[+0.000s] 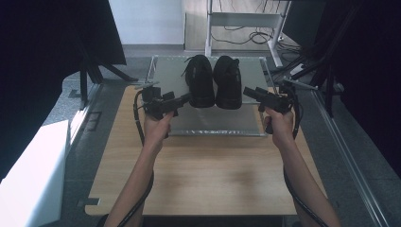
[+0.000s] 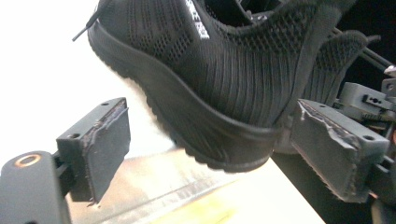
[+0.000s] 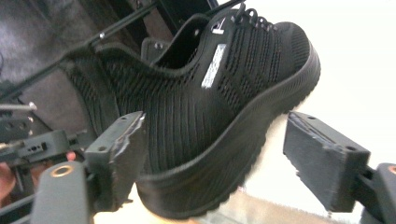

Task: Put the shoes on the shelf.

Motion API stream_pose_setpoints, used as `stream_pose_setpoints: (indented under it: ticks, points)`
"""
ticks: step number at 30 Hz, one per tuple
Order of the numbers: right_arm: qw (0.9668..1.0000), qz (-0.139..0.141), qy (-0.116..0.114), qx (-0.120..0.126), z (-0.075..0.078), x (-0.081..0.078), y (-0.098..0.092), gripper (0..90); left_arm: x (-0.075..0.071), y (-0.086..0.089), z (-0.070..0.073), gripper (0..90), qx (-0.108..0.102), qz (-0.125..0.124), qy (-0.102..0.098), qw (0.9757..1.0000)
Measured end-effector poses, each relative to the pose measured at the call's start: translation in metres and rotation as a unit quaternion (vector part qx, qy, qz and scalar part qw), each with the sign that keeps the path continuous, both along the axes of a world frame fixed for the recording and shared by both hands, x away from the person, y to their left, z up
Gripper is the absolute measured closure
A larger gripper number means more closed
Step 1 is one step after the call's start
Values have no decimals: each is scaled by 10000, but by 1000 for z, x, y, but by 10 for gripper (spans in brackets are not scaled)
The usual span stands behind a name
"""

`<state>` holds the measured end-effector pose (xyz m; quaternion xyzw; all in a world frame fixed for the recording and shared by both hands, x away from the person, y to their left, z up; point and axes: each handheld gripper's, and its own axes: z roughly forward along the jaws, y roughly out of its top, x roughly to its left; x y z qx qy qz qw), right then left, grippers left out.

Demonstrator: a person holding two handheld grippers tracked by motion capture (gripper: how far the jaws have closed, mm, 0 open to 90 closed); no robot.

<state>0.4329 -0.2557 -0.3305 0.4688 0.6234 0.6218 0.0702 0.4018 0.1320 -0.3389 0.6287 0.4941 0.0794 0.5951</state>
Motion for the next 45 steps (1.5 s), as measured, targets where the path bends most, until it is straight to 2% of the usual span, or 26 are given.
stream_pose_setpoints:
  ticks: [3, 4, 10, 15, 19, 21, 22, 29, 31, 32, 33, 39, 45]
  points:
    - [9999, 33, -48, -93, -2, -3, 0, 178, -6, -1, -3, 99, 81, -29, -30, 10000]
    - [9997, 82, -60, -210, -4, -7, -1, 146, -8, -1, -4, 81, 103, -48, -30, 9999]
    - [9984, 236, -121, -497, -10, -19, 1, 136, -19, -4, -12, 35, 310, -114, -42, 9994]
    - [9978, 339, -144, -559, -15, -28, 2, 133, -27, -7, -20, 25, 433, -163, -54, 9989]
    - [9972, 429, -133, -601, -24, -39, 0, 126, -36, -9, -28, 6, 612, -193, -91, 9979]
    - [9970, 438, -144, -626, -25, -41, 0, 126, -38, -9, -30, 2, 626, -212, -101, 9978]
    - [9969, 513, -85, -597, -28, -45, -1, 106, -40, -9, -32, 0, 636, -239, -105, 9976]
    - [9950, 630, -123, -766, -34, -57, -5, 31, -54, -4, -41, 0, 786, -262, -152, 9964]
    - [9936, 652, -156, -912, -36, -63, -7, 8, -59, -2, -43, 0, 846, -280, -170, 9959]
    - [9915, 712, -167, -1076, -39, -69, -8, 0, -61, -1, -43, 0, 888, -279, -183, 9955]
    - [9907, 729, -172, -1132, -41, -72, -8, 0, -63, -1, -44, 0, 952, -293, -203, 9948]
    - [9883, 781, -158, -1299, -53, -85, -10, 0, -80, 0, -53, 0, 1364, -332, -321, 9896]
    - [9841, 858, -133, -1547, -69, -99, -9, 0, -93, 0, -65, 0, 1698, -464, -374, 9837]
